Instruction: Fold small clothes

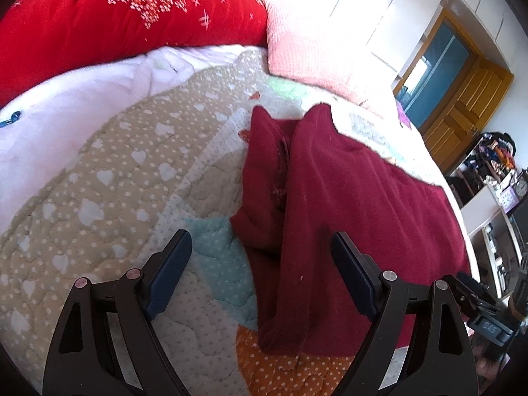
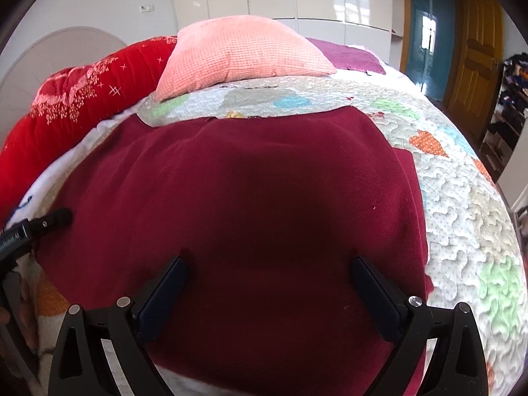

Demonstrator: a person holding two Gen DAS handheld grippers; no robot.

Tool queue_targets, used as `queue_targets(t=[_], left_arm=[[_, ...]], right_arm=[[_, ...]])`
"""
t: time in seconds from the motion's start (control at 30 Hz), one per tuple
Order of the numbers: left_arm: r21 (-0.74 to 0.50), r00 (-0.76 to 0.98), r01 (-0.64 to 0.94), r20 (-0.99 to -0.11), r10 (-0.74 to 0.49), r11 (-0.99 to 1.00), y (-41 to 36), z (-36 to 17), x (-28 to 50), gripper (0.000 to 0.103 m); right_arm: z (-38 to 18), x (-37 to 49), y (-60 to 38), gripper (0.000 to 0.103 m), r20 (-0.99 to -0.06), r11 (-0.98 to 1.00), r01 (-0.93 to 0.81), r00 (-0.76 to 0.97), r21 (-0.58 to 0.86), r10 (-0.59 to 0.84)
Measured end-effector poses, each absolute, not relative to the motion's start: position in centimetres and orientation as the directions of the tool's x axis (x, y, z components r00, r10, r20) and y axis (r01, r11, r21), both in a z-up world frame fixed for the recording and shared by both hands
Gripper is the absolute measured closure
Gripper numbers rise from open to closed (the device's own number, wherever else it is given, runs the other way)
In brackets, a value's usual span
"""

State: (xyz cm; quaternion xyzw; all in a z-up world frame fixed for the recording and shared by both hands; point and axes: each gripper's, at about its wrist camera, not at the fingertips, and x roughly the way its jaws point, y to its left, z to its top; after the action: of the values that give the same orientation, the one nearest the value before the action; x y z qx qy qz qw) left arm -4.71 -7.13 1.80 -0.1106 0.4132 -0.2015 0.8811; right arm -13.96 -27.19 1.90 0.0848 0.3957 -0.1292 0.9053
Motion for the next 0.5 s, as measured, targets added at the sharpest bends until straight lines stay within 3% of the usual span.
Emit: queue_targets(t=[0.1, 0.23, 0.33, 0.5], left_arm=[[-0.356, 0.608, 0.259, -0.662, -0.438, 0.898, -6.2, 2.5, -5.0, 0.017], [-0.38, 0.573, 0.251, -0.683, -0.453, 0.89, -5.9, 2.0, -4.3, 0.017], [-0.393, 0.556, 0.235, -0.696, -0.455, 0.889, -5.8, 1.5, -3.9, 0.017], [-0.394, 0.553, 0.235, -0.698, -0.456, 0.889, -5.7, 1.4, -3.8, 0.017]], right_arm=[[2.9, -13.9, -26.1, 0.004, -0.719, 0.948, 0.278, 0.69, 0.158, -0.082], [3.7, -11.6, -24.5, 0.004, -0.725, 0.947, 0.253, 0.687, 0.196, -0.034], [4.2, -9.0, -23.5, 0.031, -0.726, 0.956, 0.217, 0.688, 0.196, -0.008], [4.5, -4.2, -21.1, 0.035, -0.739, 0.973, 0.154, 0.673, 0.17, 0.023]])
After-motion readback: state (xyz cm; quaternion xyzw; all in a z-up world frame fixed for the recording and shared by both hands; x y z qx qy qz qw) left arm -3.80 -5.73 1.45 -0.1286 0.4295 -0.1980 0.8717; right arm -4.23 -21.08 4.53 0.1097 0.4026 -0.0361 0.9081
